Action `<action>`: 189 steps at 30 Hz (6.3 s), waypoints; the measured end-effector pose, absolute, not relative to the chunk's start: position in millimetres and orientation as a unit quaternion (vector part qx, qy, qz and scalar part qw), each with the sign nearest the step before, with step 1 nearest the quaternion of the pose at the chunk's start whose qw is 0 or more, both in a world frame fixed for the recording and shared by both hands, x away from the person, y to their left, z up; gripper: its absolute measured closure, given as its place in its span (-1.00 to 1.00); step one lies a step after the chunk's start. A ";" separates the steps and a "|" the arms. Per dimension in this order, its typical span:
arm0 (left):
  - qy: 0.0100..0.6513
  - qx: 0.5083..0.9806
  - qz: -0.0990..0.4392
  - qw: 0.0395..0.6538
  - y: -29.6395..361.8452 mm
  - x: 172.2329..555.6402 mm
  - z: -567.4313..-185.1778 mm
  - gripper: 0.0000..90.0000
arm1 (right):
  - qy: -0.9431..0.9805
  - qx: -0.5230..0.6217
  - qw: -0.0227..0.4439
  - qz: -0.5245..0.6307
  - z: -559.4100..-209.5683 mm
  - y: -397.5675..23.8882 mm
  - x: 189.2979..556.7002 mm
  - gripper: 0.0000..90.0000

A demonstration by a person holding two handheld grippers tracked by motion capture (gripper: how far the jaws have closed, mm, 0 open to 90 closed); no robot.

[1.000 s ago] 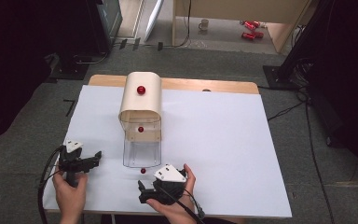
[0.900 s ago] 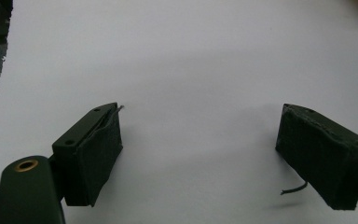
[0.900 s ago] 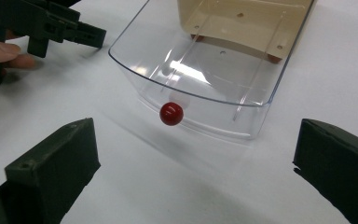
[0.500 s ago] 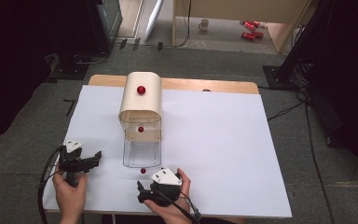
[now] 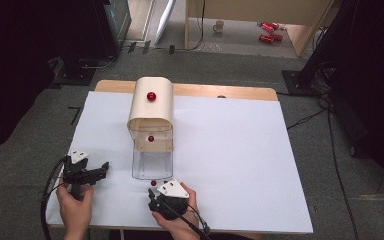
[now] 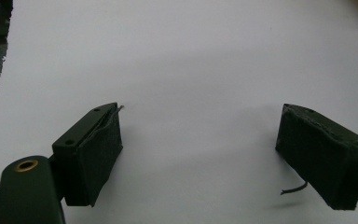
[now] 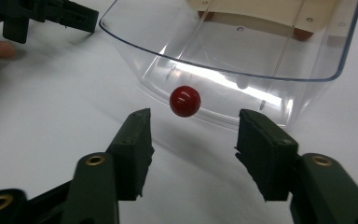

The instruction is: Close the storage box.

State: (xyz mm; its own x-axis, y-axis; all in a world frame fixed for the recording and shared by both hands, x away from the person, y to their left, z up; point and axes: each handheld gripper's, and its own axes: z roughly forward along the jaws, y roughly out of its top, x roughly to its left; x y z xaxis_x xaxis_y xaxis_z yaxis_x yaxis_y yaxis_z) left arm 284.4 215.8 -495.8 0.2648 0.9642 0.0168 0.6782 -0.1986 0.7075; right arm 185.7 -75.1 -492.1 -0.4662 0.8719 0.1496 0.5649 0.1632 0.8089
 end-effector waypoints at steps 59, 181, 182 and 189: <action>0.558 0.737 0.238 0.300 215.8 284.4 -495.8 -0.69 | 0.725 0.495 0.185 0.443 -473.2 -61.6 202.9 0.68; 0.557 0.737 0.238 0.299 215.8 284.3 -495.7 -0.69 | 0.695 0.552 0.265 0.376 -451.1 -267.8 227.6 -0.85; 0.557 0.737 0.238 0.299 215.8 284.3 -495.7 -0.69 | 0.693 0.556 0.267 0.374 -452.1 -273.3 225.8 -0.85; 0.557 0.737 0.238 0.299 215.7 284.3 -495.7 -0.69 | 0.688 0.575 0.272 0.349 -464.6 -308.4 213.0 -0.85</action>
State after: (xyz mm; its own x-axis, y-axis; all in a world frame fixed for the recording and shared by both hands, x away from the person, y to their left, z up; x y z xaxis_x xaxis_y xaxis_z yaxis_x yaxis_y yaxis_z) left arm 284.3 215.7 -495.7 0.2658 0.9638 0.0182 0.6786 -0.2005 0.7066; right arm 213.0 -308.4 -464.6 -0.1895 0.9815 0.0275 0.6015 0.0939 0.7934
